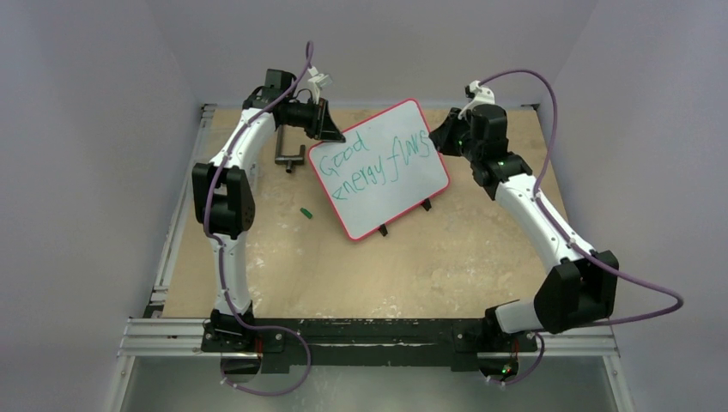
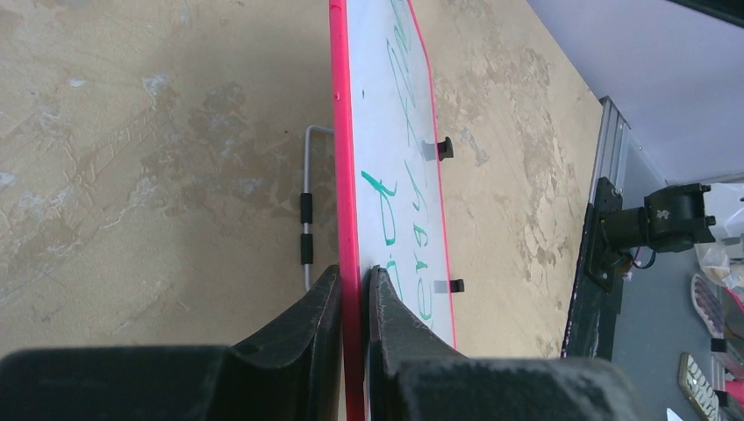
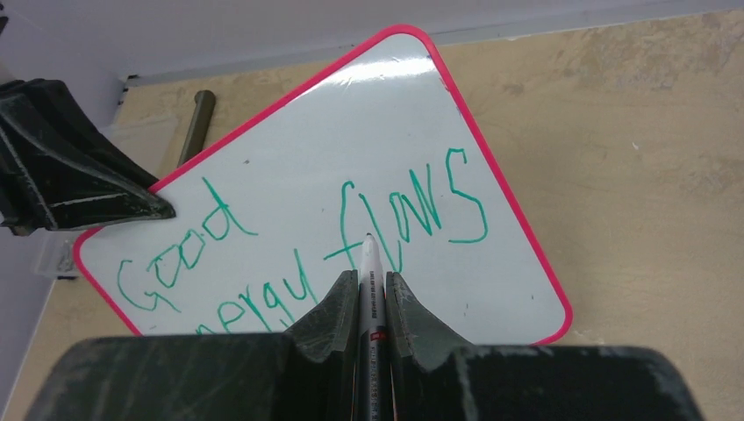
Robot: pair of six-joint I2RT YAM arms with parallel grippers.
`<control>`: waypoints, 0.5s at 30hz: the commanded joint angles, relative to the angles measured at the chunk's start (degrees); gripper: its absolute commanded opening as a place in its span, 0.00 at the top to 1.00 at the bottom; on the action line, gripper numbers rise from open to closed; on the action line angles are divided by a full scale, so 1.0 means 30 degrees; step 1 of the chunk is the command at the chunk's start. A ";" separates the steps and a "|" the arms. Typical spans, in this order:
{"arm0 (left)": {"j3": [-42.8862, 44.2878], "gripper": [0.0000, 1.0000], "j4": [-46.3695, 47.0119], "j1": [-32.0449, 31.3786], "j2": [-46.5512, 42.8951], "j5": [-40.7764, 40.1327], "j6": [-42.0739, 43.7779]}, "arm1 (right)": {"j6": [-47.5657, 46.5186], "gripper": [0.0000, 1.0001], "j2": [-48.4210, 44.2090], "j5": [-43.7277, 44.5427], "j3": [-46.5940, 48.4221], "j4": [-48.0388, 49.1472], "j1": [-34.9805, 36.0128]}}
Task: Write a sentence on the whiteboard
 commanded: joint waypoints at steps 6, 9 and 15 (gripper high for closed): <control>-0.0542 0.87 0.0095 -0.0015 -0.1514 0.0622 0.1707 | 0.1269 1.00 -0.2230 -0.2065 -0.1915 0.1198 0.0108; -0.0849 0.82 0.0313 -0.0014 -0.1484 0.0562 0.1517 | 0.1339 1.00 -0.2532 -0.2230 -0.2102 0.1205 0.0094; -0.0868 0.72 0.0264 0.0058 -0.1555 0.0328 0.1373 | 0.1482 1.00 -0.2919 -0.2351 -0.2379 0.1412 0.0111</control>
